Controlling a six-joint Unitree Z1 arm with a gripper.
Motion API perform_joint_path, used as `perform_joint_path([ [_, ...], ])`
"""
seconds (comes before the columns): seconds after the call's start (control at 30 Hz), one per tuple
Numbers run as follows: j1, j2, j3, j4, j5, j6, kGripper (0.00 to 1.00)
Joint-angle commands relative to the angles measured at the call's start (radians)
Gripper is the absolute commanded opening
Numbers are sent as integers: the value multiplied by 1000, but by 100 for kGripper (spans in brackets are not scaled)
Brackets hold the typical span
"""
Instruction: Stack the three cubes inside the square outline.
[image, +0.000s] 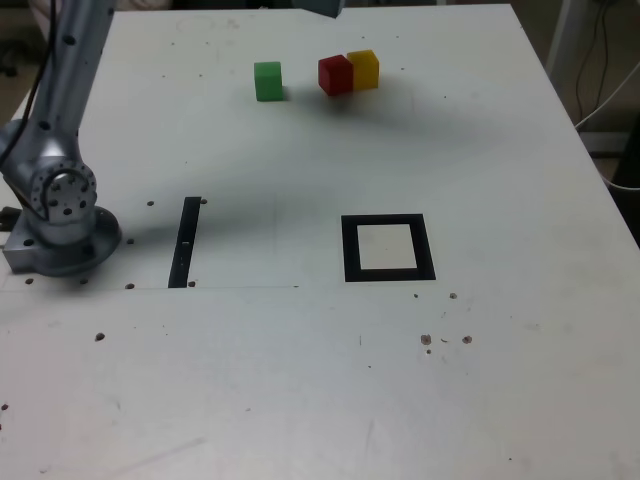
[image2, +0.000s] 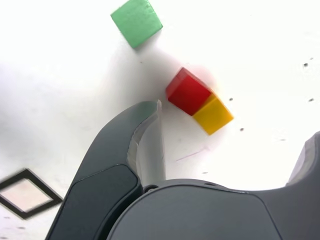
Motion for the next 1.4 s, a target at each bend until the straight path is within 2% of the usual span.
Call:
perform_joint_path([
  [0.0,1,1,11,-17,1,-29,100],
  [0.27,28,-35,140,-57,-3,-85,99],
  [0.33,26,-39,145,-56,16,-87,99],
  [0.5,2,-52,170,-60,94,-94,99],
  [0.57,-9,-57,180,-60,103,-110,99],
  [0.63,-17,-59,182,-68,90,-144,99],
  [0.7,-21,-54,179,-89,60,-204,99],
  [0.8,-22,-41,184,-138,8,-330,99],
  [0.87,-19,-33,192,-166,-12,-420,99],
  [0.97,-7,-20,198,-182,-7,-539,99],
  [1.13,14,-6,199,-183,9,-616,99],
  [1.27,28,2,204,-183,-6,-625,98],
  [1.37,34,4,218,-196,-38,-637,98],
])
